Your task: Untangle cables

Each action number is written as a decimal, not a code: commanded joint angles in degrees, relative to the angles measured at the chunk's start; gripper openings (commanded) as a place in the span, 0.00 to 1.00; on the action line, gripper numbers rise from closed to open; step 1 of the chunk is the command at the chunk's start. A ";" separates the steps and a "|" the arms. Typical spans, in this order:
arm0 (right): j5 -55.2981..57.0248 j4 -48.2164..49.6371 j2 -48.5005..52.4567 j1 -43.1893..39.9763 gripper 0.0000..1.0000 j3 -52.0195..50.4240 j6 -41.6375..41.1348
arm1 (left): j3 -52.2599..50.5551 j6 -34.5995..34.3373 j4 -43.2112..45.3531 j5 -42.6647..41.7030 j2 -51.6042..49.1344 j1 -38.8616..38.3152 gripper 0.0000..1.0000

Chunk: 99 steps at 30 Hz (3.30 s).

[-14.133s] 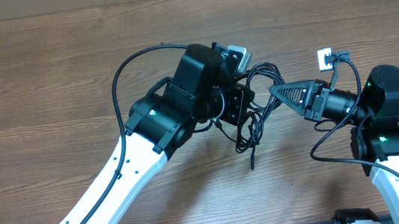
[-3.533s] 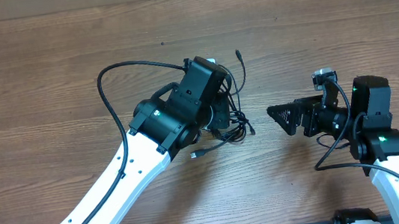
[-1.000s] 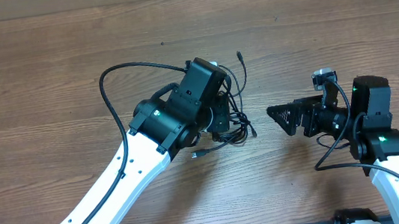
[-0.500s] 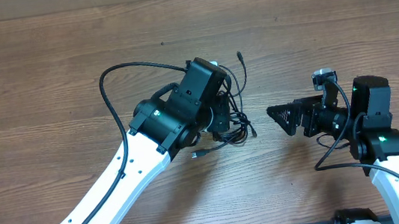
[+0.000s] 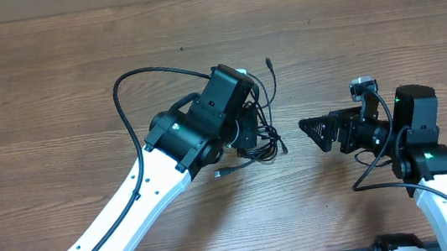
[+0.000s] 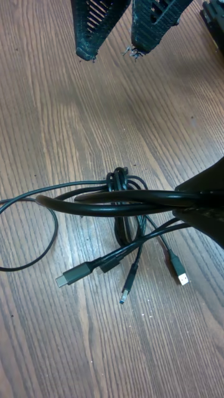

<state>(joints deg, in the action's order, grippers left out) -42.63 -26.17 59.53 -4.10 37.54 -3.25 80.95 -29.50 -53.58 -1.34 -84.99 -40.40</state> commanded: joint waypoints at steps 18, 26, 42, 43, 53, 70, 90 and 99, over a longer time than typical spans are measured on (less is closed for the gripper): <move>-0.26 0.28 -0.02 -0.11 1.00 1.11 -0.17 | 0.85 3.85 0.70 -1.29 -0.02 0.20 0.04; -1.68 2.95 -0.04 -0.11 1.00 1.11 -11.47 | 0.85 4.24 0.76 -5.16 -0.02 0.20 0.04; -3.32 0.92 -0.04 -0.15 0.94 12.09 -11.34 | 9.22 5.55 3.43 -13.57 0.79 5.16 0.04; -2.32 0.26 -0.04 -0.15 0.95 12.79 -9.22 | 10.34 5.75 3.21 -14.05 0.79 5.57 0.04; 1.44 -0.98 0.39 -0.15 1.00 13.20 9.81 | 19.47 6.60 2.12 -19.65 0.79 8.57 0.04; -7.74 -0.96 4.85 -0.09 0.79 13.16 40.50 | 22.40 4.11 5.88 -26.82 0.79 8.94 0.04; -17.94 3.80 8.63 0.42 0.22 13.16 42.56 | 22.40 3.06 6.23 -26.84 0.79 8.90 0.04; -15.43 5.05 8.66 5.07 0.29 13.16 42.75 | 22.40 2.32 6.95 -29.40 0.79 8.90 0.04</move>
<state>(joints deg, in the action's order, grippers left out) -59.42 -21.47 68.27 -0.47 49.39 39.27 101.01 -26.63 -47.77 -27.62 -84.99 -31.77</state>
